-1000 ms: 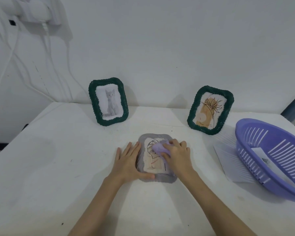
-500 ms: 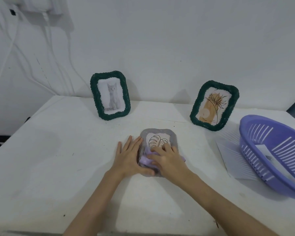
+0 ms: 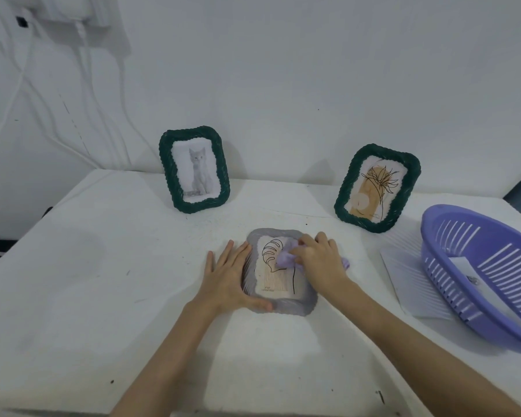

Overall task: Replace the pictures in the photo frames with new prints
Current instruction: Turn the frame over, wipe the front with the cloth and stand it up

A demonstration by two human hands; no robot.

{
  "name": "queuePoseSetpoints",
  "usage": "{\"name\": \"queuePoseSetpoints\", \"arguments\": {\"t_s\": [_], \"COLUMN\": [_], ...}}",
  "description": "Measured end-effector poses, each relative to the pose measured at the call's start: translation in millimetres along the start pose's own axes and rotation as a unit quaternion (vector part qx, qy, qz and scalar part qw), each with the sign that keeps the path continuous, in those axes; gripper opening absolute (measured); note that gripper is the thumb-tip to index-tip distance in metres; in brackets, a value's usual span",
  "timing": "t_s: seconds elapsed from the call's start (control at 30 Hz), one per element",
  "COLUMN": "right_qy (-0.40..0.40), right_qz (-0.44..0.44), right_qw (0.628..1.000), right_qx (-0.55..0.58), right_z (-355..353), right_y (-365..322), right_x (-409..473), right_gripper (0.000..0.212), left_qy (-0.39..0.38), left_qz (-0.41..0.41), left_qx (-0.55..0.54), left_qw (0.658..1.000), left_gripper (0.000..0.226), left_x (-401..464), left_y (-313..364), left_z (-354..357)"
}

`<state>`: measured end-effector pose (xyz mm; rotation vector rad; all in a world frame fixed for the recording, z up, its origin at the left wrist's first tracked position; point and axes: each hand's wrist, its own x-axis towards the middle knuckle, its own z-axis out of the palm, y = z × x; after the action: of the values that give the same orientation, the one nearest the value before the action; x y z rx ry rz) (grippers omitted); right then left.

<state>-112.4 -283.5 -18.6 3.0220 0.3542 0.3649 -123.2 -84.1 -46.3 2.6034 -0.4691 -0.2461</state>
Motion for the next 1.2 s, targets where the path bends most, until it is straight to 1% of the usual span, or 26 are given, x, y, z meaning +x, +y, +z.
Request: {"name": "queuePoseSetpoints", "arguments": {"t_s": [0.07, 0.1, 0.13, 0.17, 0.23, 0.3, 0.4, 0.47, 0.53, 0.6, 0.67, 0.7, 0.8, 0.83, 0.87, 0.97, 1.03, 1.1, 1.13, 1.2], "right_qy": [-0.025, -0.046, -0.05, -0.044, -0.025, -0.004, 0.007, 0.013, 0.005, 0.004, 0.013, 0.004, -0.026, -0.05, -0.05, -0.02, 0.0, 0.009, 0.015, 0.006], "right_qz": [0.01, 0.017, 0.023, 0.023, -0.008, -0.063, -0.114, -0.13, -0.132, -0.116, -0.082, -0.063, 0.002, 0.032, 0.039, 0.003, -0.026, -0.071, -0.093, -0.115], "right_qw": [0.998, 0.994, 0.989, 0.983, 0.98, 0.979, 0.972, 0.972, 0.97, 0.974, 0.981, 0.985, 0.991, 0.99, 0.989, 0.986, 0.99, 0.988, 0.986, 0.984], "right_qx": [0.059, 0.099, 0.141, 0.175, 0.196, 0.193, 0.204, 0.193, 0.203, 0.194, 0.176, 0.163, 0.132, 0.13, 0.134, 0.165, 0.136, 0.135, 0.137, 0.137], "right_z": [8, 10, 12, 12, 11, 12, 13, 13, 8, 7, 5, 1, -2, -1, 3, 14, 21, 14, 11, 8], "right_y": [-1, -5, -9, -14, -25, -35, -35, -28, -17, -6, 2, 3, -3, -6, -11, -27, -34, -42, -42, -35], "right_x": [20, 26, 29, 28, 19, 5, -20, -40, -53, -52, -36, -23, 15, 24, 31, 26, 8, -18, -31, -55], "right_gripper": [0.028, 0.03, 0.031, 0.031, 0.03, 0.026, 0.02, 0.018, 0.019, 0.019, 0.016, 0.016, 0.032, 0.036, 0.036, 0.026, 0.031, 0.027, 0.029, 0.032], "left_qy": [-0.005, -0.007, -0.009, -0.014, -0.026, -0.026, -0.017, -0.014, -0.012, -0.014, -0.015, -0.015, -0.022, -0.023, -0.026, -0.044, -0.044, -0.037, -0.034, -0.029], "left_qz": [-0.001, -0.001, 0.001, 0.004, 0.012, 0.015, 0.01, 0.006, 0.002, 0.004, 0.005, 0.006, 0.009, 0.008, 0.008, 0.012, 0.016, 0.012, 0.008, 0.003], "left_qx": [-0.001, 0.001, 0.006, 0.013, 0.02, 0.02, 0.018, 0.022, 0.025, 0.027, 0.029, 0.028, 0.027, 0.028, 0.028, 0.033, 0.029, 0.025, 0.026, 0.034], "left_qw": [1.0, 1.0, 1.0, 1.0, 0.999, 0.999, 1.0, 1.0, 1.0, 1.0, 0.999, 0.999, 0.999, 0.999, 0.999, 0.998, 0.998, 0.999, 0.999, 0.999], "left_gripper": [0.148, 0.146, 0.143, 0.142, 0.15, 0.153, 0.153, 0.159, 0.155, 0.158, 0.155, 0.154, 0.151, 0.151, 0.152, 0.154, 0.155, 0.158, 0.159, 0.156], "left_x": [0, 0, 0, 0, 0, -1, -1, -1, -2, -1, 0, 0, -1, 0, 0, 0, -1, -2, -2, -3], "left_y": [1, 1, 0, 0, -1, -2, -1, 1, 1, -1, -2, -1, -1, -1, -1, -1, -1, 0, 1, 1], "left_z": [0, 0, 0, 0, 0, 0, 0, 0, 0, 0, 0, 0, -1, 0, 0, -2, -2, -2, -2, -1]}}
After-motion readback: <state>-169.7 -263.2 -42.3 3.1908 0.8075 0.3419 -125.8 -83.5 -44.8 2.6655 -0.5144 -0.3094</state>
